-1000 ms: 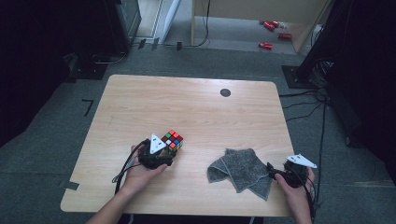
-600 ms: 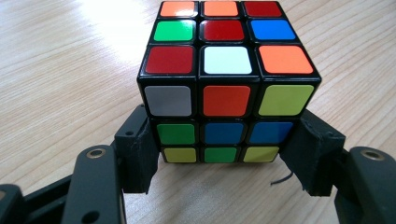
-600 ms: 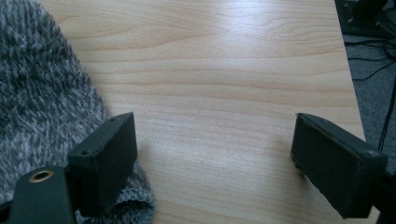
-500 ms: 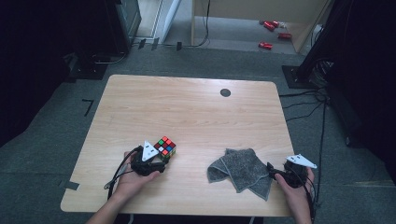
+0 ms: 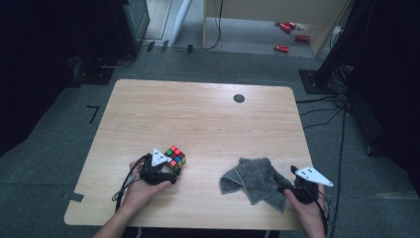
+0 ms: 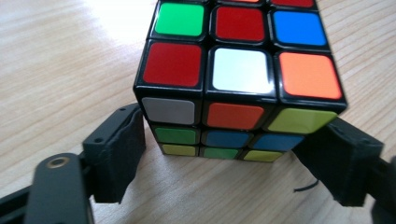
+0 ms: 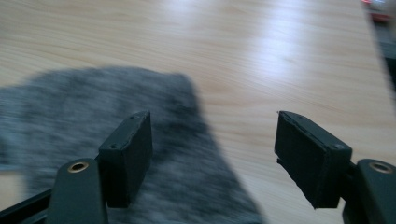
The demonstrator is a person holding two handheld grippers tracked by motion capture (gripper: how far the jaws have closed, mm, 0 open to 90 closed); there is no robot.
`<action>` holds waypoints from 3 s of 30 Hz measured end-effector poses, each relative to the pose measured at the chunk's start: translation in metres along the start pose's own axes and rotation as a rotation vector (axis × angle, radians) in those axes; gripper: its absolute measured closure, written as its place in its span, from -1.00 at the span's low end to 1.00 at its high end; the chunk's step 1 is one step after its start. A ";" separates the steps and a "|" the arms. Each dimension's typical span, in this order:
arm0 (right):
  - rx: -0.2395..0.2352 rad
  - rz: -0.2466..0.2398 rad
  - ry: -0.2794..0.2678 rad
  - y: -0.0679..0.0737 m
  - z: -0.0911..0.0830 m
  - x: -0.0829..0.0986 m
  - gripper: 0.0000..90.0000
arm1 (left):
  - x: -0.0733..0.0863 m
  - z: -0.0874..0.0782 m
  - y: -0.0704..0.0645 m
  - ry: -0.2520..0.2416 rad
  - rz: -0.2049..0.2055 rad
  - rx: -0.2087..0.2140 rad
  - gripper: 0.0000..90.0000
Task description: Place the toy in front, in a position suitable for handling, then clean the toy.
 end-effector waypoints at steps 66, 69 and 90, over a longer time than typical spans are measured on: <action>-0.335 -0.091 -0.099 0.164 0.029 -0.089 0.48 | -0.062 -0.016 -0.052 -0.152 0.217 0.186 -0.22; -0.368 -0.103 -0.089 0.179 0.029 -0.085 0.46 | -0.062 -0.014 -0.061 -0.133 0.264 0.186 -0.22; -0.315 -0.249 -0.009 0.214 0.044 -0.060 0.49 | -0.072 -0.021 -0.085 -0.145 0.365 0.157 -0.21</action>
Point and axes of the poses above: each handheld gripper's, and its own axes: z roughly forward along the jaws, x roughly out of its underside, y roughly to its left, the point moved 9 cm from there along z, roughly forward along the jaws, and after that the axes turned 10 degrees about z, right-handed, at the moved point
